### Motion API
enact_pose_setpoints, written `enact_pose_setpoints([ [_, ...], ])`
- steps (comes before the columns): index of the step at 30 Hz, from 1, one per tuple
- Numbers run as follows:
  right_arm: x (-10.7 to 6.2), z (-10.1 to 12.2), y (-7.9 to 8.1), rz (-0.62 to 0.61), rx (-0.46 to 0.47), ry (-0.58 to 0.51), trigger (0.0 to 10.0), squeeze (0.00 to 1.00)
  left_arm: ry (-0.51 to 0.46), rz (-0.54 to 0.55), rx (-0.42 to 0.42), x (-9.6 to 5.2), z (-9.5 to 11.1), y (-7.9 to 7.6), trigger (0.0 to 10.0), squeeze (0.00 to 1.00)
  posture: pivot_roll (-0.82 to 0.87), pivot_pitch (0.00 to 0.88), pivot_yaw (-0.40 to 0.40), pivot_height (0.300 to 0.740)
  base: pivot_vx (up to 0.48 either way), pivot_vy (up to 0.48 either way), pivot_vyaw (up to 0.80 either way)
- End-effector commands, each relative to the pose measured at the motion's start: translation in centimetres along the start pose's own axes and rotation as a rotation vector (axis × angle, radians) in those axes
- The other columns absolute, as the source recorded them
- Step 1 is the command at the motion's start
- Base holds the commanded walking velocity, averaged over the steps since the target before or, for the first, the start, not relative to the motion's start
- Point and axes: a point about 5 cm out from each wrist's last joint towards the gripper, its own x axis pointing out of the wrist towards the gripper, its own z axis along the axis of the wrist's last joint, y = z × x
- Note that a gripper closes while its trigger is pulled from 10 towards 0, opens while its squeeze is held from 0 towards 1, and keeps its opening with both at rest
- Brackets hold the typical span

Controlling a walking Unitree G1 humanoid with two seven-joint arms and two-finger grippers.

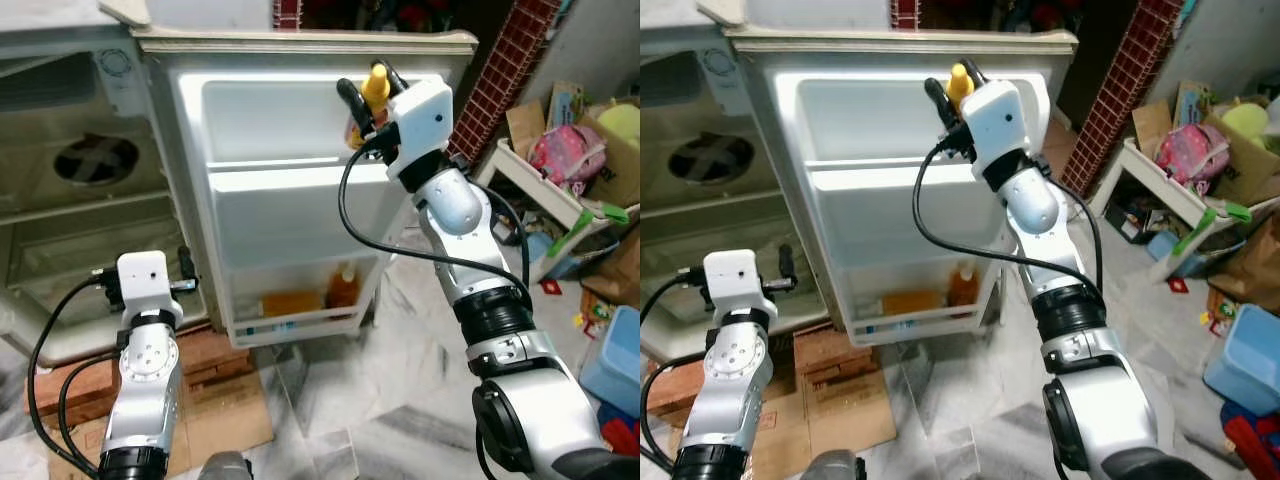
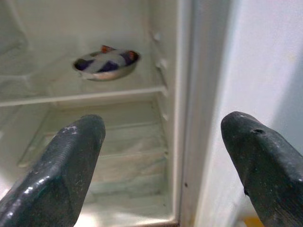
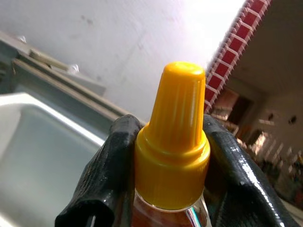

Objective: Restocking fridge

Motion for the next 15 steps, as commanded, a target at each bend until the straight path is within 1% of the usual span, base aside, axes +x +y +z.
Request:
enact_pose_setpoints([
  [1,0.8,1.2,-0.5,-0.01,-0.038,-0.063,10.0,0.0,-0.012,-0.003,-0.002,0.0,0.3,-0.2,10.0,0.0,0.08,0.0,-0.105,0.716,0.319,0.0,0.0],
  [8,0.8,1.0,-0.3,-0.009,-0.08,-0.073,10.0,0.0,-0.01,-0.013,-0.004,0.0,0.3,-0.4,10.0,0.0,0.07,0.0,-0.102,0.716,0.318,0.0,0.0],
  [9,0.7,0.8,-0.2,-0.008,-0.094,-0.067,10.0,0.0,-0.011,-0.017,-0.012,0.1,0.3,-0.4,10.0,0.0,0.07,0.0,-0.102,0.716,0.0,0.0,0.0],
  [15,0.3,0.0,-0.1,-0.017,-0.09,-0.035,10.0,0.0,-0.006,-0.011,-0.023,0.0,0.2,-0.4,10.0,0.0,0.08,0.0,-0.105,0.716,0.0,0.0,0.0],
])
